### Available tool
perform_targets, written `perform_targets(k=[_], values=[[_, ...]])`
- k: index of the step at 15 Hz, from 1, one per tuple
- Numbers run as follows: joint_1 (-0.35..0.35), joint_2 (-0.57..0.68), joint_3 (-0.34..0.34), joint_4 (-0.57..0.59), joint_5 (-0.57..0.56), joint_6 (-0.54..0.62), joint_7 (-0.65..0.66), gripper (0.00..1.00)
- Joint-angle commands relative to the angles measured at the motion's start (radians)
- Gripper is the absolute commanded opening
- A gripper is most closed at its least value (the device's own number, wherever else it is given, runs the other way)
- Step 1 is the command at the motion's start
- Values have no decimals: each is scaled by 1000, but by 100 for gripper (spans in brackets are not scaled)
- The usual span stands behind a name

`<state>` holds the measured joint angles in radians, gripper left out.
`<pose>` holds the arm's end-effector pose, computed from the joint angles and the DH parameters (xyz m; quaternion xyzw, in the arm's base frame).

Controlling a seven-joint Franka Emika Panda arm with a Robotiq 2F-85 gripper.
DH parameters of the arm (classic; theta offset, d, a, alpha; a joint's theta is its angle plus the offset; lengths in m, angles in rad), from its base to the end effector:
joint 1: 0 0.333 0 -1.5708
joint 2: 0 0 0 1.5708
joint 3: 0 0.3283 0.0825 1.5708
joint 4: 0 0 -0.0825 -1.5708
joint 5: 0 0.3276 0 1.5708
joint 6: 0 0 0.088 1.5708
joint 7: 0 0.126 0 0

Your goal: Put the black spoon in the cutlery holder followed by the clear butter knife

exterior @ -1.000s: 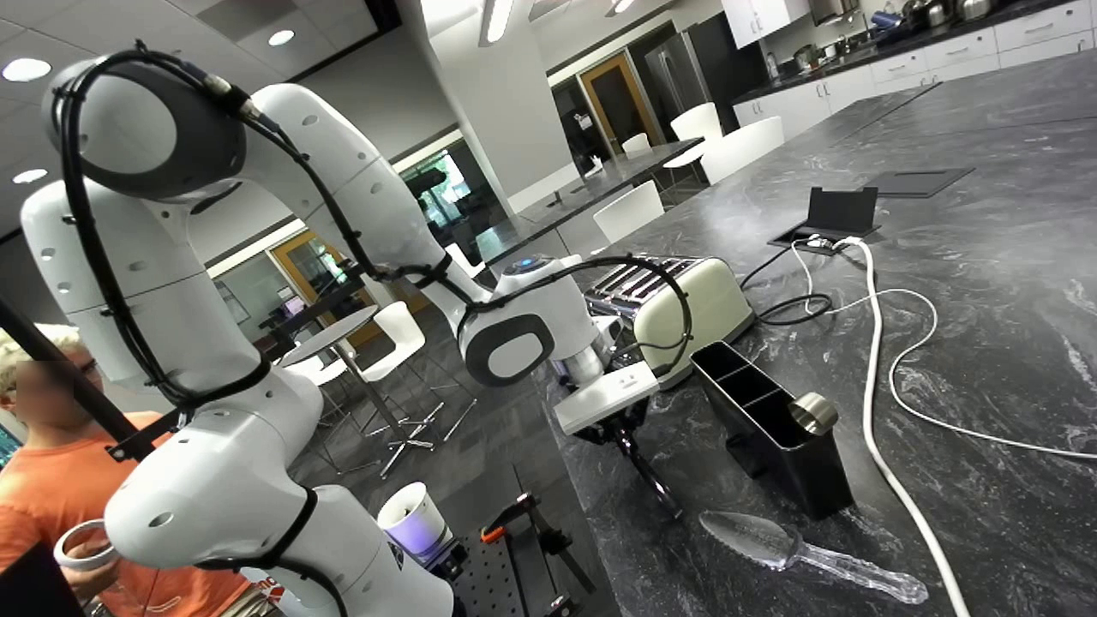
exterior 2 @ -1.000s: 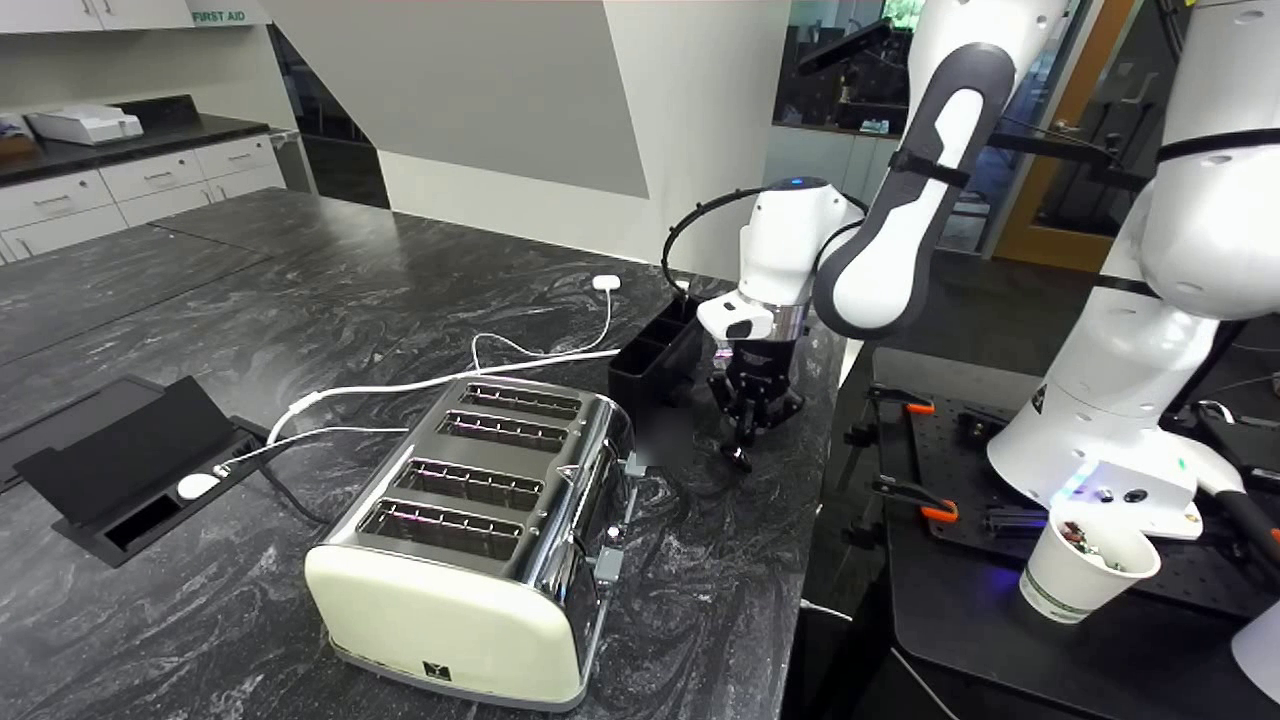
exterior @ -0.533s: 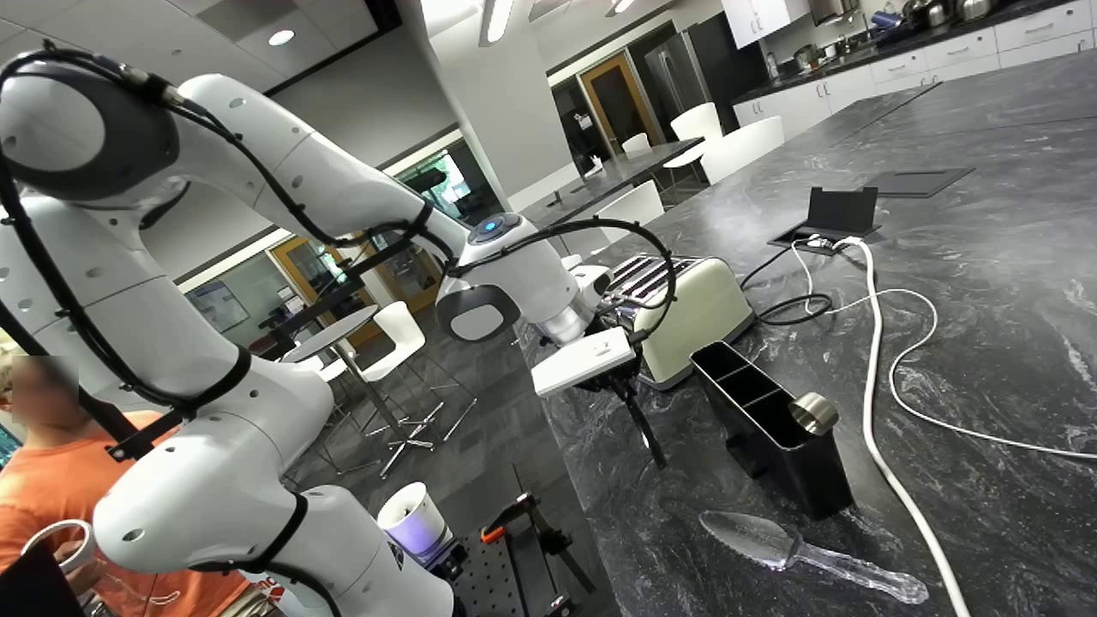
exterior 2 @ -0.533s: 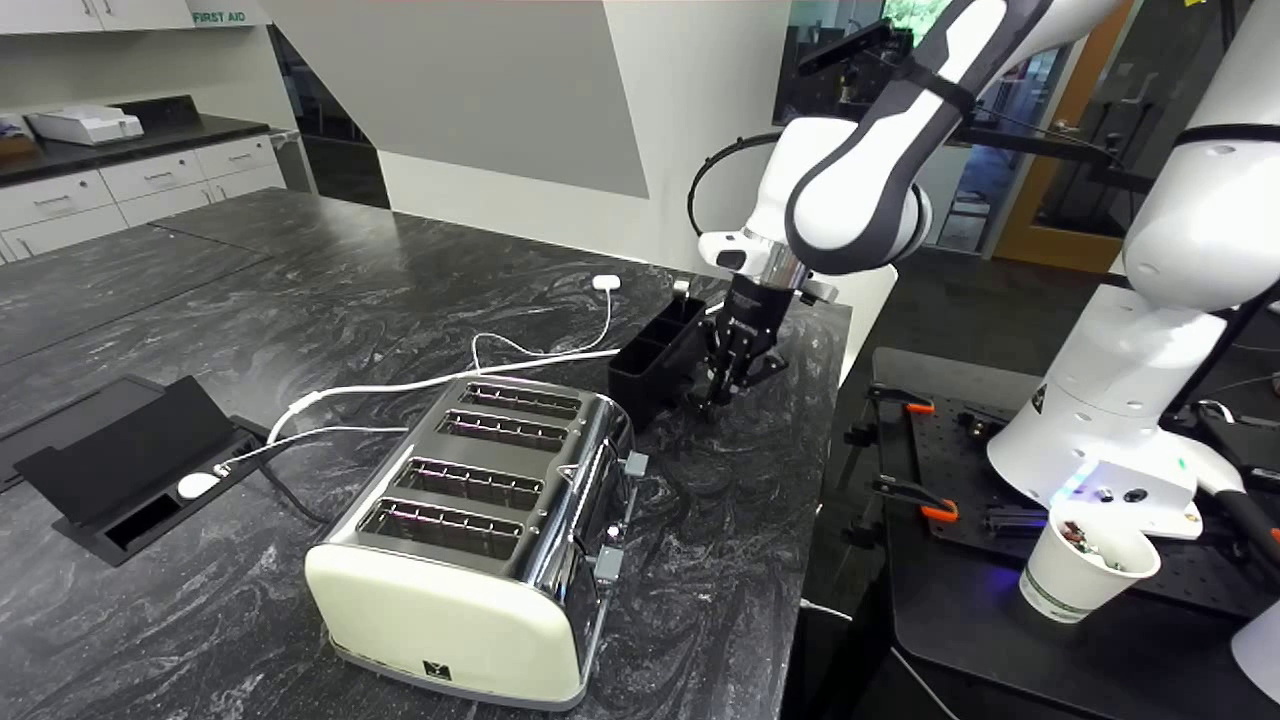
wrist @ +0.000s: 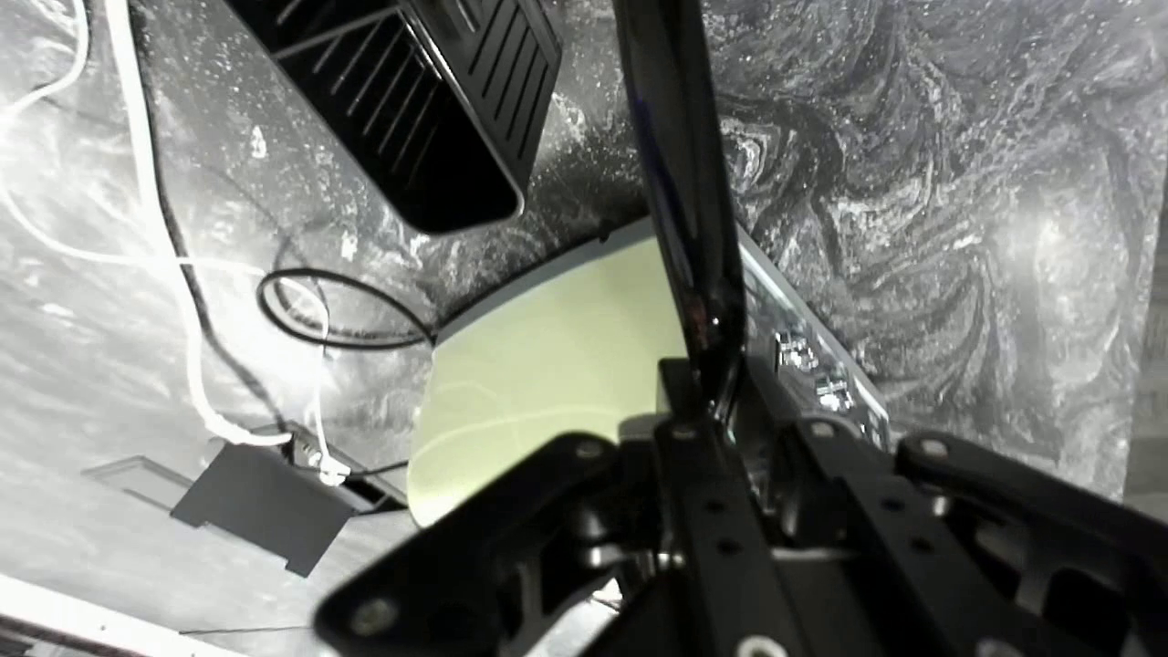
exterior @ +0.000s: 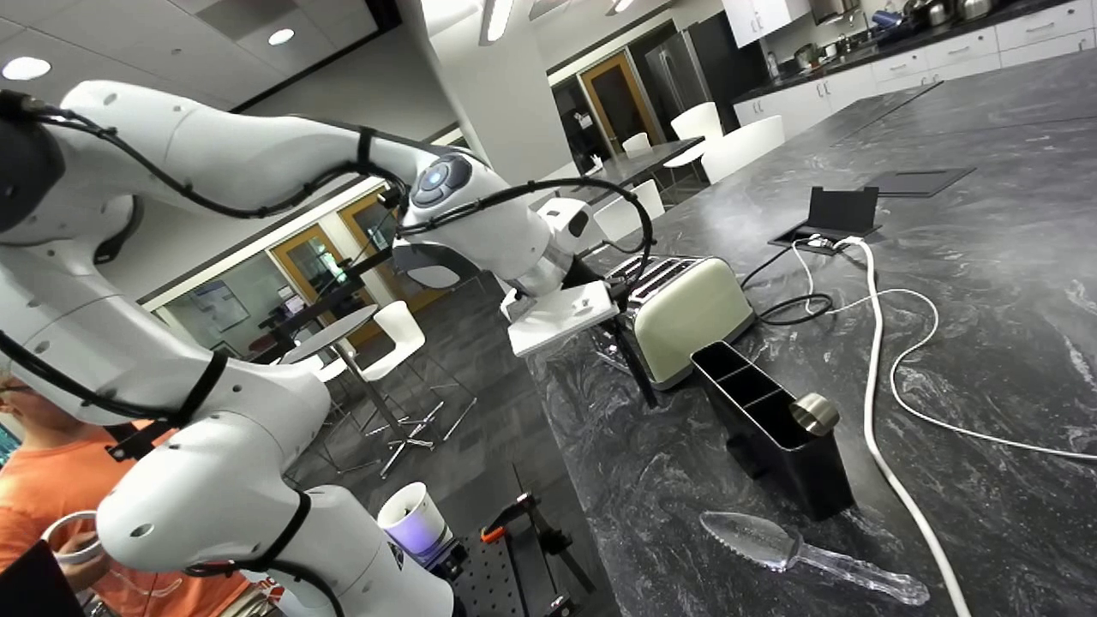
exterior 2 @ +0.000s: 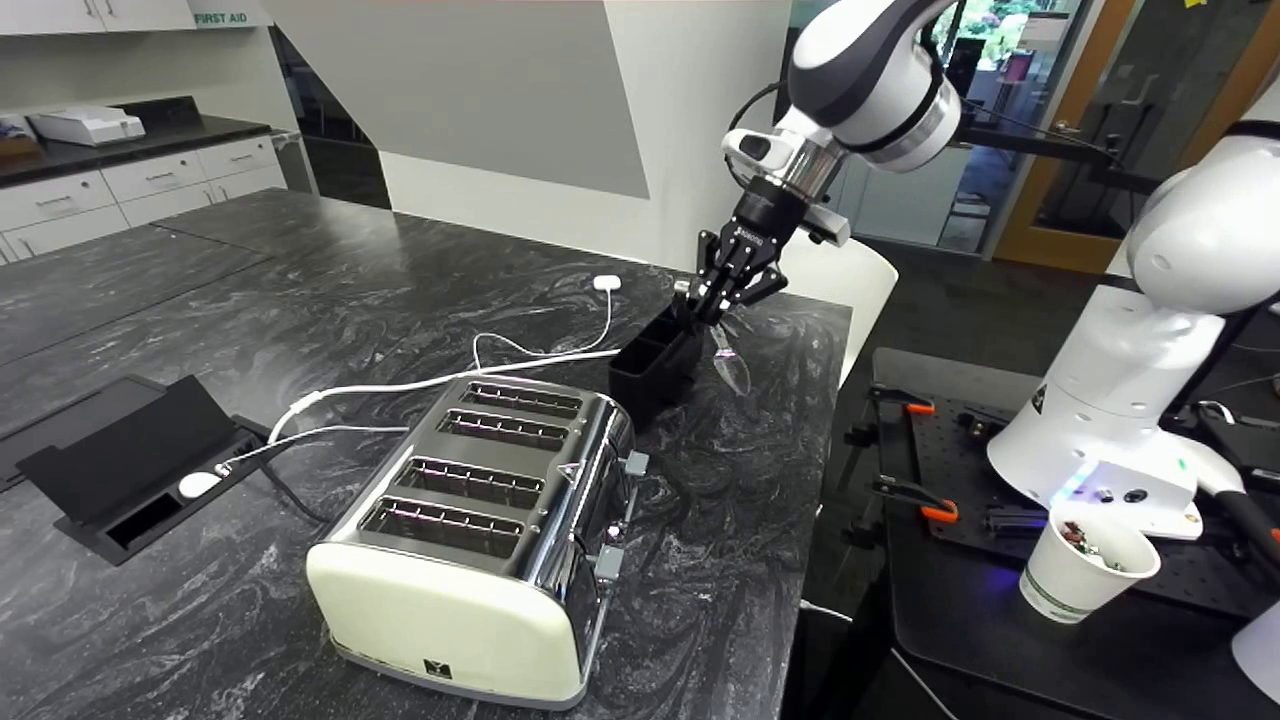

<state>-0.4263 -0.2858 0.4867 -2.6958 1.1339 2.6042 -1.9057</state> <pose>0.3737 0.0098 0.3609 -0.8401 -0.4686 -0.2628 0.0744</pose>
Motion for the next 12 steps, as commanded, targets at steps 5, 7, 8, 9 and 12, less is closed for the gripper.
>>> perform_targets(k=[5, 7, 8, 9, 12], values=[[258, -29, -309, -4, 3, -65, -31, 4], [332, -57, -425, 21, 73, -160, -108, 4], [352, -64, -470, 33, 98, -198, -144, 4], [364, -65, -510, 47, 127, -234, -182, 4], [367, -36, -580, 88, 200, -343, -298, 4]])
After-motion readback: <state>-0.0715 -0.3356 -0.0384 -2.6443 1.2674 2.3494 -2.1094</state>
